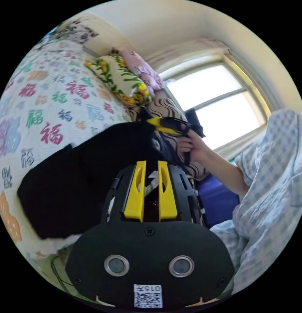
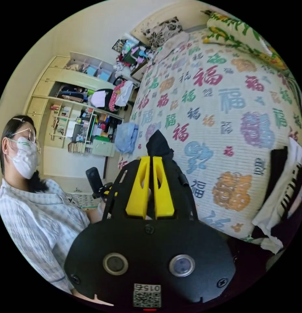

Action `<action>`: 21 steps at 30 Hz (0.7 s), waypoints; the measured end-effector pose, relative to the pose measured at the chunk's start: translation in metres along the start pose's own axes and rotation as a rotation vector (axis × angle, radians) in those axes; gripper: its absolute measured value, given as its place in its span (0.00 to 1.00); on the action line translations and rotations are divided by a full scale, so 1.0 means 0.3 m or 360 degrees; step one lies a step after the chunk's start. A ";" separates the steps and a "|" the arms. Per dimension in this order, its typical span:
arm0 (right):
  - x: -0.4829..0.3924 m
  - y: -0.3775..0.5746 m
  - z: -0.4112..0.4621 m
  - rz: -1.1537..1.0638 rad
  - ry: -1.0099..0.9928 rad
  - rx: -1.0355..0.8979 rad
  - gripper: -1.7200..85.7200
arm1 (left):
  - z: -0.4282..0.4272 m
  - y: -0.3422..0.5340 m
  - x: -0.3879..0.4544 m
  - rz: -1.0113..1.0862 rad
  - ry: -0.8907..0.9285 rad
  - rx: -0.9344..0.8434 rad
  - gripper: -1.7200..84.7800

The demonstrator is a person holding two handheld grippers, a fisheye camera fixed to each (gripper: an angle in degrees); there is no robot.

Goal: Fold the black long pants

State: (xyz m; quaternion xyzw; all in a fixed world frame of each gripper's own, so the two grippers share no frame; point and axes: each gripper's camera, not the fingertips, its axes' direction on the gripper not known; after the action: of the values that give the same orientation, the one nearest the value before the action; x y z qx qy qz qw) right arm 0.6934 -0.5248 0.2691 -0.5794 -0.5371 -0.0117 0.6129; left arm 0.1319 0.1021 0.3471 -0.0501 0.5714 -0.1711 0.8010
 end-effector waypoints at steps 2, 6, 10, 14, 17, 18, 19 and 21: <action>-0.015 0.039 -0.077 -0.0042 0.0073 0.0063 0.02 | -0.060 0.050 -0.128 -0.0276 -0.0225 0.0058 0.11; -0.018 0.125 -0.169 -0.0047 0.0064 0.0197 0.02 | -0.126 0.151 -0.381 -0.0737 -0.0698 -0.0075 0.15; 0.007 0.180 -0.223 0.0021 -0.0061 0.0348 0.02 | 0.026 0.157 -0.545 -0.0916 -0.0525 -0.0222 0.17; -0.006 0.209 -0.295 0.0067 -0.0026 0.0429 0.02 | 0.197 0.105 -0.611 -0.1065 -0.0609 -0.0363 0.11; -0.038 0.207 -0.373 0.0068 0.0118 0.0453 0.02 | 0.154 0.063 -0.582 -0.0966 -0.0446 -0.0270 0.05; -0.046 0.202 -0.415 0.0069 0.0186 0.0474 0.02 | 0.124 0.051 -0.566 -0.0912 -0.0417 -0.0238 0.04; -0.048 0.199 -0.441 0.0066 0.0224 0.0497 0.02 | 0.046 0.025 -0.531 -0.0802 -0.0391 -0.0201 0.04; -0.040 0.186 -0.543 0.0105 0.0329 0.0603 0.02 | -0.114 -0.003 -0.485 -0.0695 -0.0418 -0.0136 0.03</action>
State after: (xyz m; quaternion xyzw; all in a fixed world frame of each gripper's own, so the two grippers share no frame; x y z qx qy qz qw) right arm 0.8290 -0.6315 0.2627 -0.4670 -0.4447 0.0503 0.7627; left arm 0.0580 0.1535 0.4664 -0.2279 0.4449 -0.3077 0.8096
